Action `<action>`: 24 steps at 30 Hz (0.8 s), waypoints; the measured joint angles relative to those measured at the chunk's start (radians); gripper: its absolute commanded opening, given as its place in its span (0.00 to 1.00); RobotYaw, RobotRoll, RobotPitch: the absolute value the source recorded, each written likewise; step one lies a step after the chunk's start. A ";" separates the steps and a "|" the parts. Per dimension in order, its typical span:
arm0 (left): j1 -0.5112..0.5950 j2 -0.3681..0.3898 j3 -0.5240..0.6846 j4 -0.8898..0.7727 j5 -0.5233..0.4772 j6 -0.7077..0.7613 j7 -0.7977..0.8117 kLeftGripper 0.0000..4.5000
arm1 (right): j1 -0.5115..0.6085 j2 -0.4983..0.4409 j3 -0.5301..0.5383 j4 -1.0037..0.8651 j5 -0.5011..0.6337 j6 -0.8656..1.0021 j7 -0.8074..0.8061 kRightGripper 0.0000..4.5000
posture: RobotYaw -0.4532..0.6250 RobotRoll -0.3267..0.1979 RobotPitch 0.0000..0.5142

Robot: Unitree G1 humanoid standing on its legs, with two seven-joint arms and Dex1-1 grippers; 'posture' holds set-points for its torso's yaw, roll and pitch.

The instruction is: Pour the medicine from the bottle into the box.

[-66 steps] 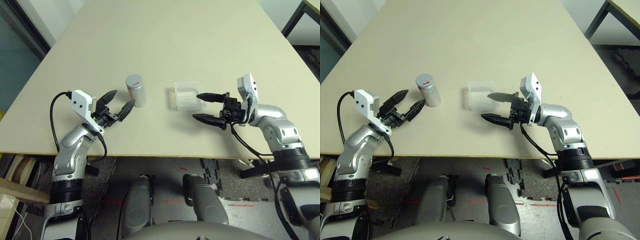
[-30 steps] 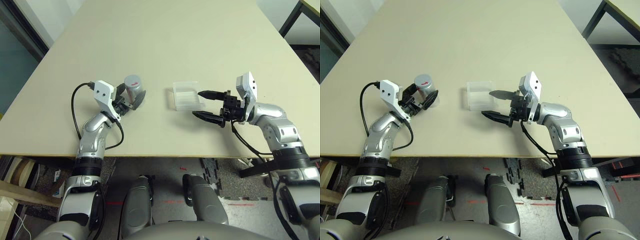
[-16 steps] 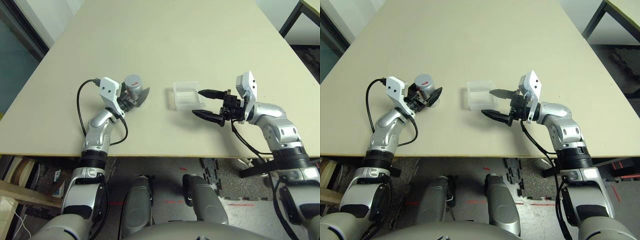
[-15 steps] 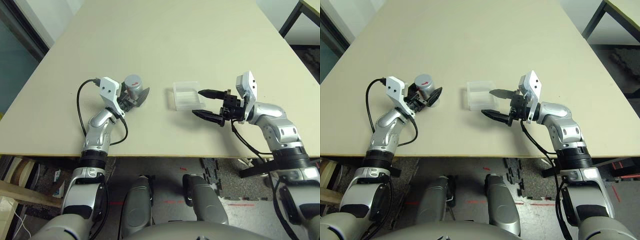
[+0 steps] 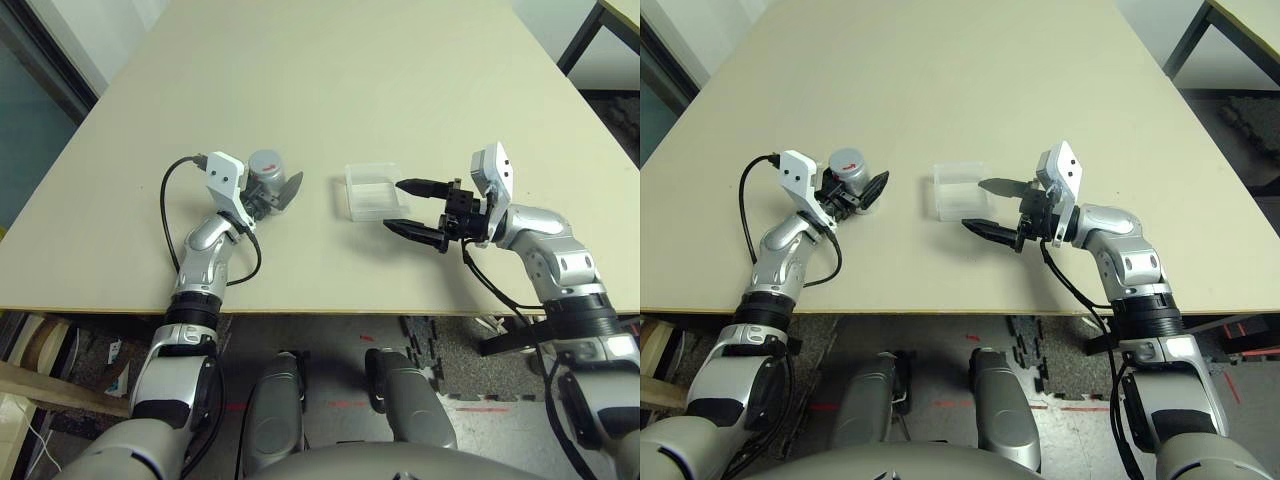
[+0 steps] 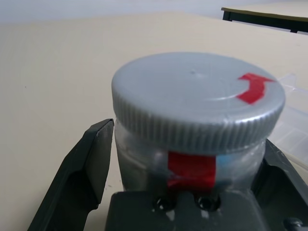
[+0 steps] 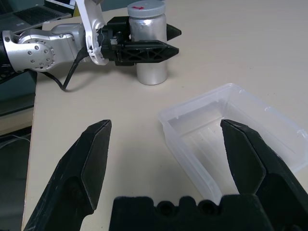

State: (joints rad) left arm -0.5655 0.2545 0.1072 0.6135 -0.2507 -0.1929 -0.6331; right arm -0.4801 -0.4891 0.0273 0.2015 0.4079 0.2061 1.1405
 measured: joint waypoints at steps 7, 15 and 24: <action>-0.018 -0.003 0.001 0.044 0.002 -0.018 0.002 0.61 | 0.000 0.000 0.000 0.000 -0.003 0.000 0.000 1.00 | 0.31 0.62 0.29; -0.021 -0.003 0.001 0.056 0.002 -0.027 0.001 0.58 | 0.000 0.000 0.000 0.000 -0.003 0.000 0.000 1.00 | 0.31 0.62 0.29; 0.005 0.032 -0.010 -0.093 -0.034 0.094 -0.096 0.58 | -0.070 0.015 -0.019 -0.013 0.057 0.094 -0.027 1.00 | 0.31 0.62 0.29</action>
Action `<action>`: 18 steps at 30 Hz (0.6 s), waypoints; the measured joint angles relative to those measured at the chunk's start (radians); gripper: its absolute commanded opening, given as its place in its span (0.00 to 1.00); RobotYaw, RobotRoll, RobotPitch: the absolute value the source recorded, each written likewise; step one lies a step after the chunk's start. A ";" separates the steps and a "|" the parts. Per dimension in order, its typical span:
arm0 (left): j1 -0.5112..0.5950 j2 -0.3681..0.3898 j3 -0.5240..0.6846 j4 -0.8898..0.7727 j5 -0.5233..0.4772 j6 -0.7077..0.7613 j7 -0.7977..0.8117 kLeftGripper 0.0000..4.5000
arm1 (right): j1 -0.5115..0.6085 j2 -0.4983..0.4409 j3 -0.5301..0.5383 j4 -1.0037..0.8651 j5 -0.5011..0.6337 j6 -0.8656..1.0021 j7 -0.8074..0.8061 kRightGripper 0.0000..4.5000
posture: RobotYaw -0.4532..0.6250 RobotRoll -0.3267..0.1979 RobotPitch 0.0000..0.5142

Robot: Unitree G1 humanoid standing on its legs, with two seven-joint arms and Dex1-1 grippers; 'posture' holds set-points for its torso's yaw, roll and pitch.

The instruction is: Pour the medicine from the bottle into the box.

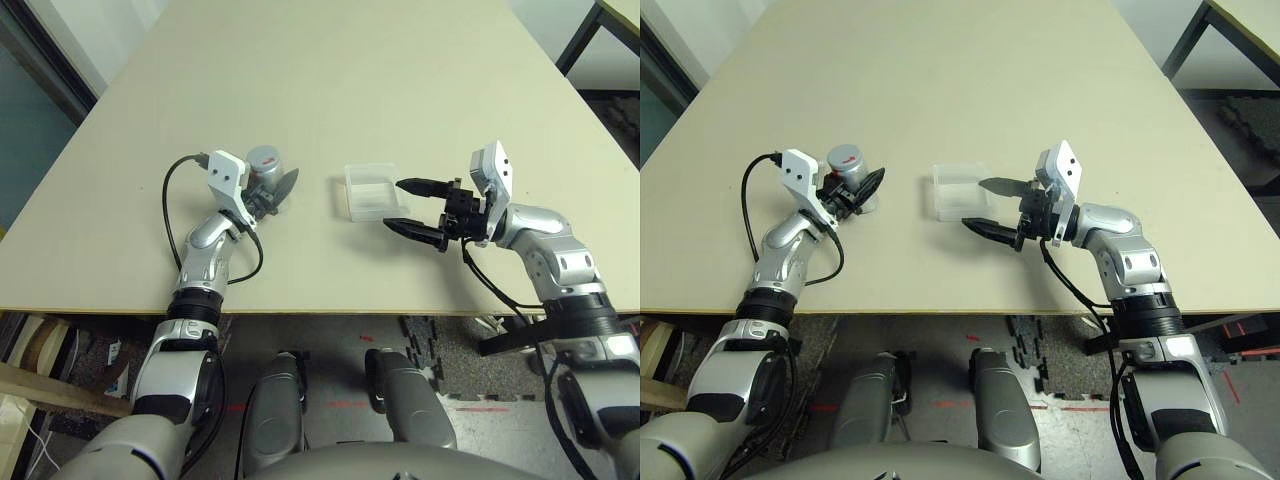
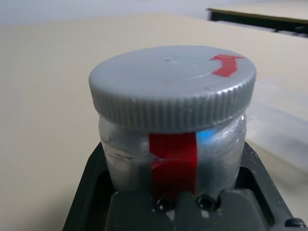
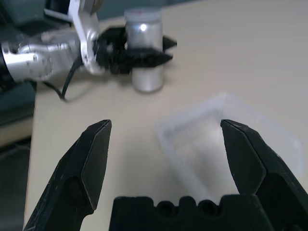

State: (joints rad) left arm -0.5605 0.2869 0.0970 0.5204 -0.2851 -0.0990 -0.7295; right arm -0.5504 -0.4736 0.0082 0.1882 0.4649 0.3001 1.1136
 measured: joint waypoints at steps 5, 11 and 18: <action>0.023 0.011 -0.037 -0.133 -0.043 0.138 -0.091 0.58 | -0.103 0.023 0.002 0.008 0.024 0.073 -0.014 1.00 | 0.31 0.62 0.28; 0.011 0.011 -0.069 -0.197 -0.072 0.251 -0.149 0.58 | -0.247 0.076 0.024 0.090 -0.008 0.091 -0.038 1.00 | 0.31 0.62 0.27; -0.042 0.006 -0.080 -0.197 -0.074 0.284 -0.178 0.58 | -0.328 0.132 0.070 0.141 -0.041 0.106 -0.020 1.00 | 0.31 0.62 0.26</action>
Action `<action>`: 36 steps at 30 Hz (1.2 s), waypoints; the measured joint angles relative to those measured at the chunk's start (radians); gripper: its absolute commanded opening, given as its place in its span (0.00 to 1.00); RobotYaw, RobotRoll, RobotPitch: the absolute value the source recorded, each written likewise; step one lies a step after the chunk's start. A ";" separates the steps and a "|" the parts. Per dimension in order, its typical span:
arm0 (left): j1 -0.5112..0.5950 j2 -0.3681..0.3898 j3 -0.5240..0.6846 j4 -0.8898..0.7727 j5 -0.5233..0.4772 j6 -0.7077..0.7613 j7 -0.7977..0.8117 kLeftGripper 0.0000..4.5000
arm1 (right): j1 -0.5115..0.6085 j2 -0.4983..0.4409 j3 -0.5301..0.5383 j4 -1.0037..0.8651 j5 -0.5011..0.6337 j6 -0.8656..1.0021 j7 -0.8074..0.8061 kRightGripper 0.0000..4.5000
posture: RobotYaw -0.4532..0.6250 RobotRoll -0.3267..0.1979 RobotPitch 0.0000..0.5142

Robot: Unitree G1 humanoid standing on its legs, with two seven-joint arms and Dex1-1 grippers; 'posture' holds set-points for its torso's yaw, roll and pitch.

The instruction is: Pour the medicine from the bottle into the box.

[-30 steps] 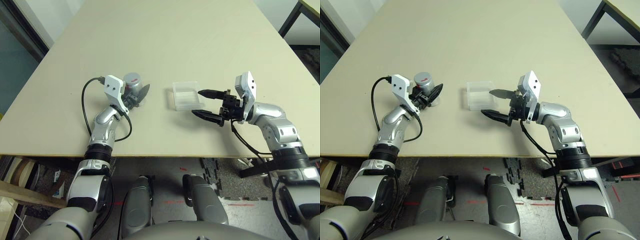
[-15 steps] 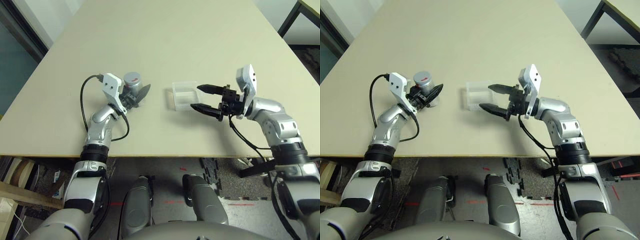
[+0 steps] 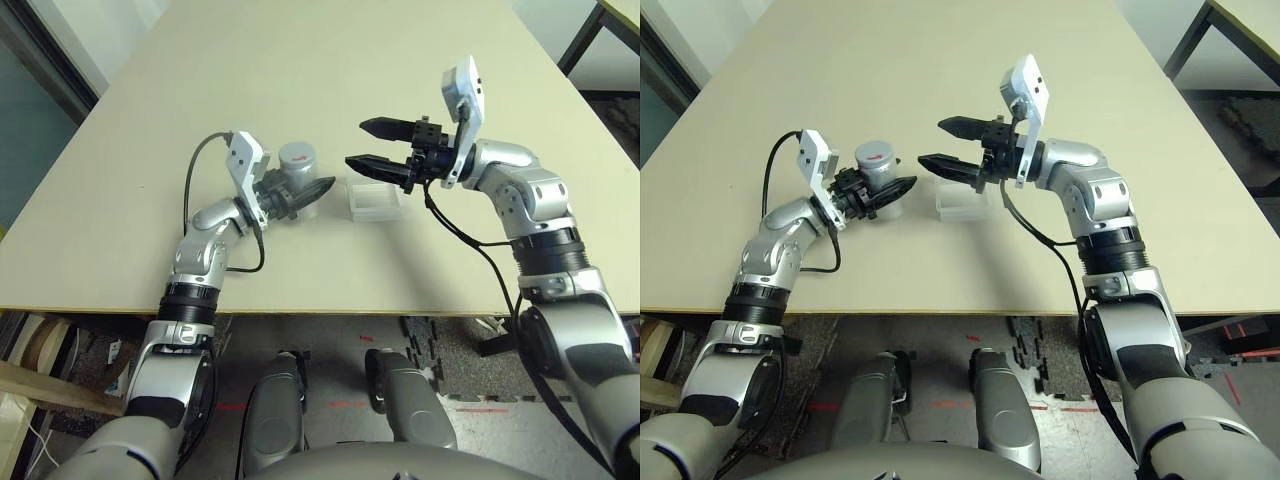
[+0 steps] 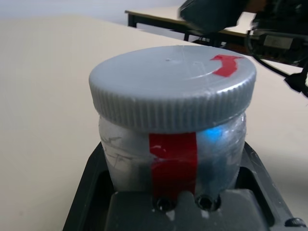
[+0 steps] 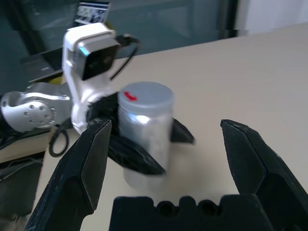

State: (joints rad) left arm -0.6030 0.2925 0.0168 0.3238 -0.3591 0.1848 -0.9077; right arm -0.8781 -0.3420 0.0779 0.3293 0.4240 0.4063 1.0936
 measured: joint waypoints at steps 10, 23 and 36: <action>-0.011 -0.001 -0.035 0.000 0.003 0.009 -0.045 0.58 | -0.029 0.045 0.025 0.039 -0.029 0.006 0.014 1.00 | 0.31 0.62 0.25; -0.013 -0.007 -0.041 0.000 0.008 0.003 -0.049 0.58 | -0.052 0.085 0.032 0.073 -0.054 0.006 0.036 1.00 | 0.31 0.62 0.25; -0.013 -0.014 -0.061 -0.001 0.011 -0.003 -0.050 0.58 | -0.057 0.107 0.043 0.115 -0.084 -0.020 0.039 0.57 | 0.31 0.62 0.25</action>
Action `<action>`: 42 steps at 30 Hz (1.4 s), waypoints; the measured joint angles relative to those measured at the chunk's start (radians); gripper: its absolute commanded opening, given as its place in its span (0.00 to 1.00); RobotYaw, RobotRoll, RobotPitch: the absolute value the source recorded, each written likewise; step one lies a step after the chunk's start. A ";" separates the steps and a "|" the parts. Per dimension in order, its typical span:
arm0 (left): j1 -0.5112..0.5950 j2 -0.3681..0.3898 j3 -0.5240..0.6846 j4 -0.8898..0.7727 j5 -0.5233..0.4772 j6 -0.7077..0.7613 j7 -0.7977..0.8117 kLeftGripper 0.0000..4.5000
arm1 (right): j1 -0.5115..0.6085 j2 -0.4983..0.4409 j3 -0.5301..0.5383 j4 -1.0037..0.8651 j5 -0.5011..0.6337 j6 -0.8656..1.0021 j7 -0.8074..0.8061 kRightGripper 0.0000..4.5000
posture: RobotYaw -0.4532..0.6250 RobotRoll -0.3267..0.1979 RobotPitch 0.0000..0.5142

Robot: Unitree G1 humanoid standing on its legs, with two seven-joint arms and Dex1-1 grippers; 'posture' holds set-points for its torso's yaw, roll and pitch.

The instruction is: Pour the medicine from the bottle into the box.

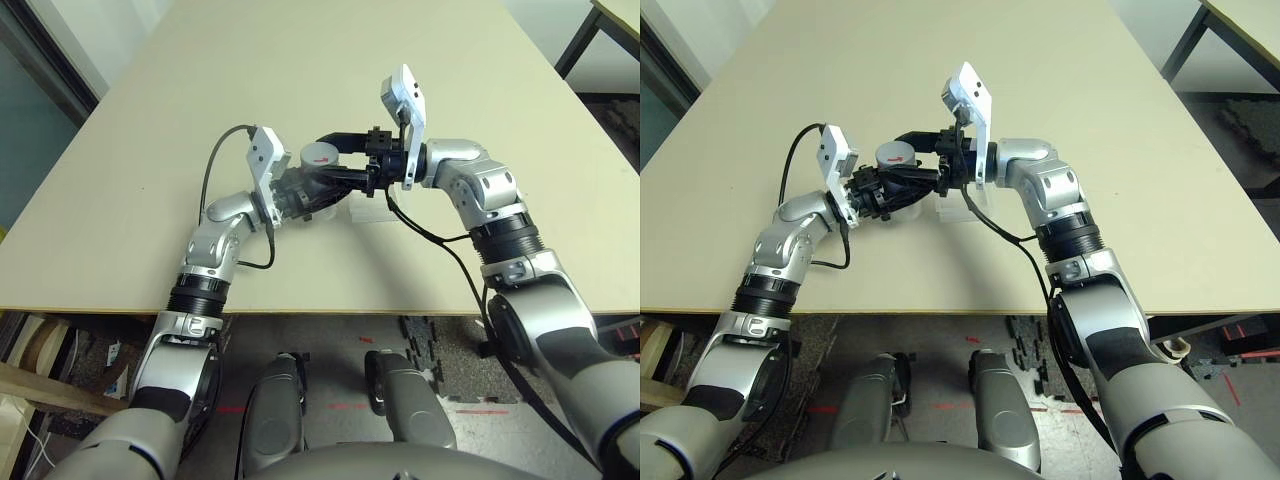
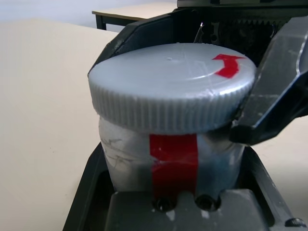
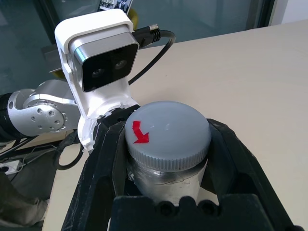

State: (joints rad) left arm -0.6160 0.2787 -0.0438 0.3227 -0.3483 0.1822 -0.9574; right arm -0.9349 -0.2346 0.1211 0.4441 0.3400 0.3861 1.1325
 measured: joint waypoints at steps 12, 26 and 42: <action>0.000 0.000 -0.017 -0.019 -0.002 -0.023 -0.043 0.58 | -0.058 -0.020 -0.002 0.123 0.001 -0.109 0.206 0.57 | 0.31 0.62 0.23; -0.001 0.003 -0.004 -0.033 -0.001 -0.004 -0.024 0.58 | -0.254 0.033 -0.050 0.520 -0.038 -0.315 0.300 0.94 | 0.34 0.62 0.20; -0.002 0.011 -0.001 0.011 0.011 0.007 0.009 0.58 | -0.284 0.010 -0.096 0.660 -0.093 -0.405 0.276 1.00 | 0.33 0.62 0.21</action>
State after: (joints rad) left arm -0.6185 0.2893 -0.0446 0.3340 -0.3371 0.1896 -0.9484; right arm -1.2192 -0.2250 0.0248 1.1039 0.2473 -0.0188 1.4087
